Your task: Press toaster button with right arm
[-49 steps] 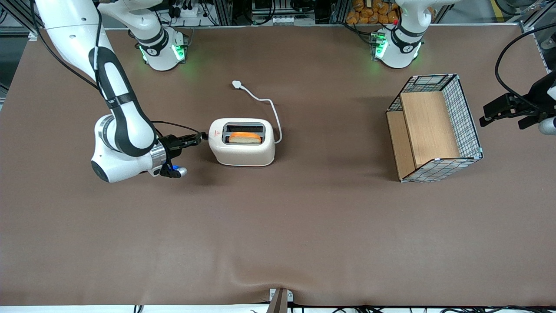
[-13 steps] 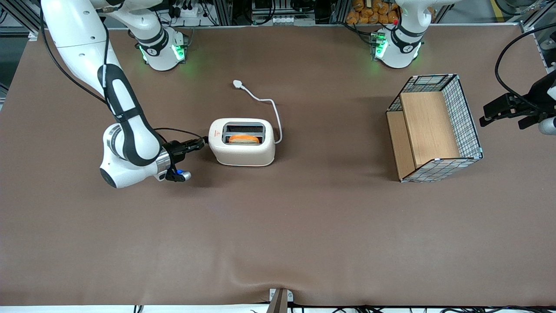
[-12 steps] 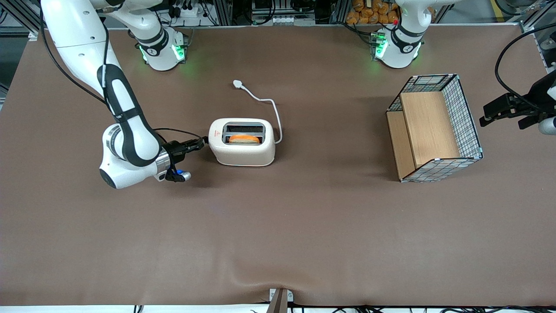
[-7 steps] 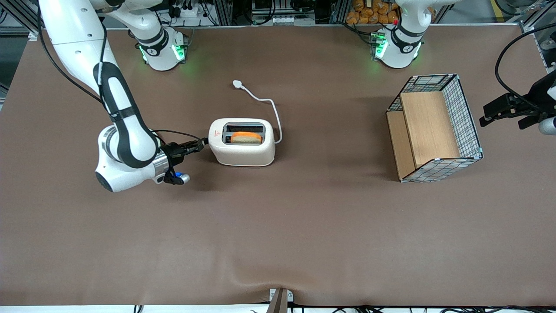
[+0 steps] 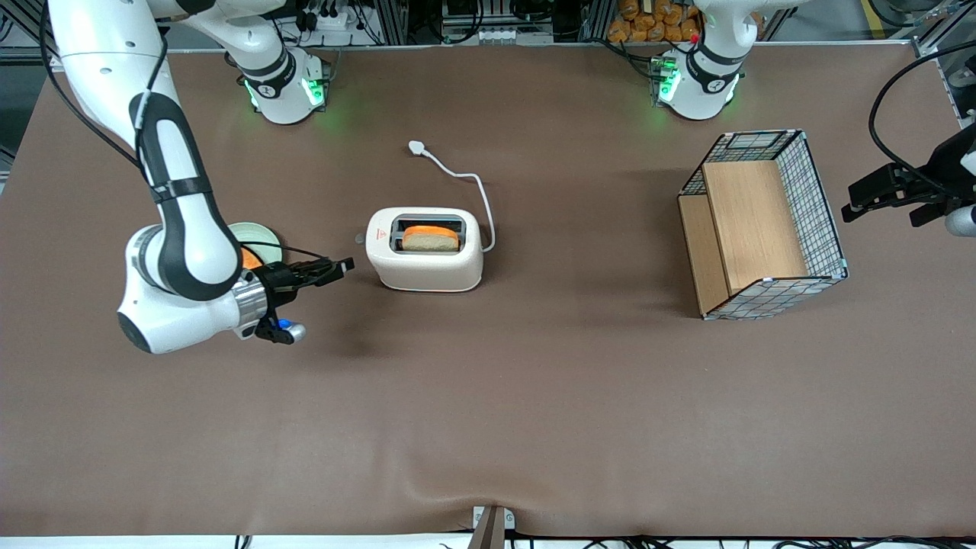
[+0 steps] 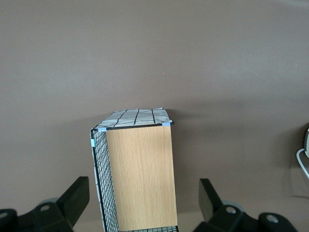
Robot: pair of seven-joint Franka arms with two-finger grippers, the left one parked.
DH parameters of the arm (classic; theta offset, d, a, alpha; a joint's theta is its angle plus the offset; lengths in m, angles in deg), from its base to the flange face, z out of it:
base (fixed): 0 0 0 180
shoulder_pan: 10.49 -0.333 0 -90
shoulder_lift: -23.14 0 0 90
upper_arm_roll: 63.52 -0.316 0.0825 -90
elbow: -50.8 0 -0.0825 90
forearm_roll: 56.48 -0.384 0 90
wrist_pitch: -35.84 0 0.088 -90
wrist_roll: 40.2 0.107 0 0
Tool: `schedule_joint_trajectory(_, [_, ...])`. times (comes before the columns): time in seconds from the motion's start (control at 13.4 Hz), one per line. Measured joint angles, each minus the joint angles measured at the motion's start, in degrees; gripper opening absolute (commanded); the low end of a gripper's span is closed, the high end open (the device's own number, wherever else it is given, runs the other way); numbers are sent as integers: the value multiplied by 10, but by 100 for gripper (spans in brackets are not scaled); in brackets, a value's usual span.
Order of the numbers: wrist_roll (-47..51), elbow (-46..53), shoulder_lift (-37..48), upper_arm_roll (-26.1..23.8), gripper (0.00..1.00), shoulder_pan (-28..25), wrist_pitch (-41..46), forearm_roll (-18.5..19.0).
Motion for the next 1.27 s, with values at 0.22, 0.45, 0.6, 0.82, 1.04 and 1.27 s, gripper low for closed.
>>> schedule_joint_trajectory(0.22, [0,26,0,0,100,10,0,32])
schedule_joint_trajectory(0.45, [0,71,0,-1,100,11,0,90])
schedule_joint_trajectory(0.6, [-1,98,5,-2,100,10,-3,142])
schedule_joint_trajectory(0.82, [-12,114,41,-3,100,10,-28,232])
schedule_joint_trajectory(1.04, [-21,114,115,-1,100,18,-13,305])
schedule_joint_trajectory(1.27, [-43,86,205,1,100,47,15,350])
